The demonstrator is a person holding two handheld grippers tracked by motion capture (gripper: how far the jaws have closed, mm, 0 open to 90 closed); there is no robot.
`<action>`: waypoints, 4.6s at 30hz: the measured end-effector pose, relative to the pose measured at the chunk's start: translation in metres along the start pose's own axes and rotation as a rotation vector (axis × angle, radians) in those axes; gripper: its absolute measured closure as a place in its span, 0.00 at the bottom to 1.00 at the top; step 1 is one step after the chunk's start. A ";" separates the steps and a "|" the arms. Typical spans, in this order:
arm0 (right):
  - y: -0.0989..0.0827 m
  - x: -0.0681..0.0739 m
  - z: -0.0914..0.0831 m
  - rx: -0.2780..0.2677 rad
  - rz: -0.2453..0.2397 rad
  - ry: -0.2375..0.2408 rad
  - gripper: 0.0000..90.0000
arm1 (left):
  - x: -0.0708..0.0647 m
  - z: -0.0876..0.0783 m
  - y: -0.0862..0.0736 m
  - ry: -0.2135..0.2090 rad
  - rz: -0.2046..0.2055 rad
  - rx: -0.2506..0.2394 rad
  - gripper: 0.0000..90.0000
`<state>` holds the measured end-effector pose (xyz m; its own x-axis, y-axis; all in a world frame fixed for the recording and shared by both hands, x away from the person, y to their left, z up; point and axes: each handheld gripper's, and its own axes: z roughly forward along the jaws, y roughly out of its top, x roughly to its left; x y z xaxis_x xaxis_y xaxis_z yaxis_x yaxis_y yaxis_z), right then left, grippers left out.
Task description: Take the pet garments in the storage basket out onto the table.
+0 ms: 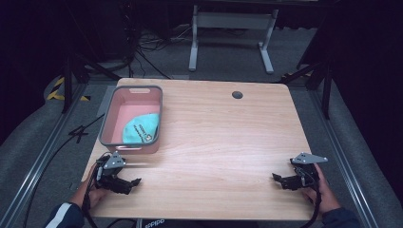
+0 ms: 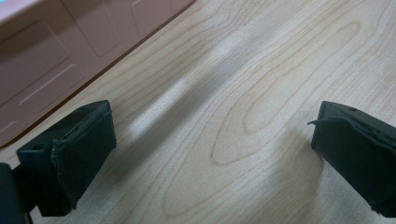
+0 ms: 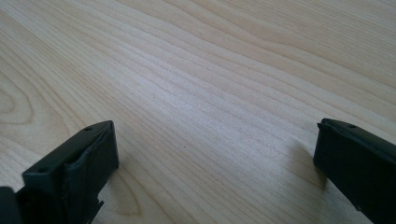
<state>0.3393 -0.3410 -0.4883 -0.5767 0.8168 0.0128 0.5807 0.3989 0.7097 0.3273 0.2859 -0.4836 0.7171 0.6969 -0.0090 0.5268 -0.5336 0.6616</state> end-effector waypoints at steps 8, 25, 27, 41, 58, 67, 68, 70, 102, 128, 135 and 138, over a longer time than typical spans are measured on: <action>0.000 0.000 0.000 0.000 0.000 0.000 0.00 | 0.000 -0.001 -0.001 -0.007 0.005 0.001 0.00; 0.000 -0.001 0.000 0.001 -0.005 0.000 0.00 | -0.002 -0.034 0.005 -0.060 0.089 0.054 0.21; 0.000 0.000 0.000 0.001 -0.005 0.000 0.00 | -0.003 -0.039 0.009 -0.044 0.092 0.046 0.21; 0.000 0.000 0.000 0.001 -0.004 0.000 0.00 | 0.000 -0.081 0.037 0.020 0.129 -0.018 0.20; 0.000 0.000 0.000 0.000 0.001 -0.001 0.00 | 0.053 -0.081 0.108 0.071 0.118 0.012 0.20; 0.000 0.000 0.000 0.000 0.002 -0.001 0.00 | 0.075 -0.042 0.132 0.067 0.112 0.147 0.20; 0.000 0.000 0.000 0.000 0.002 -0.001 0.00 | 0.078 -0.037 0.136 0.058 0.108 0.171 0.20; 0.000 0.000 0.000 0.000 0.002 -0.001 0.00 | 0.081 -0.028 0.142 0.048 0.109 0.207 0.20; 0.000 0.000 0.000 0.000 0.002 -0.001 0.00 | 0.099 0.069 0.155 -0.031 0.022 0.550 0.36; 0.000 0.000 0.000 0.000 0.002 -0.001 0.00 | 0.094 0.027 0.161 0.135 0.004 0.334 0.79; 0.000 0.000 0.000 0.000 0.002 -0.001 0.00 | 0.092 0.004 0.161 0.159 -0.015 0.230 0.80; 0.000 0.000 0.000 0.000 0.002 -0.001 0.00 | 0.090 -0.005 0.161 0.164 -0.019 0.185 0.80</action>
<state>0.3392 -0.3413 -0.4883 -0.5751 0.8180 0.0135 0.5817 0.3973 0.7098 0.4748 0.2648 -0.3743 0.6302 0.7683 0.1117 0.6253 -0.5876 0.5135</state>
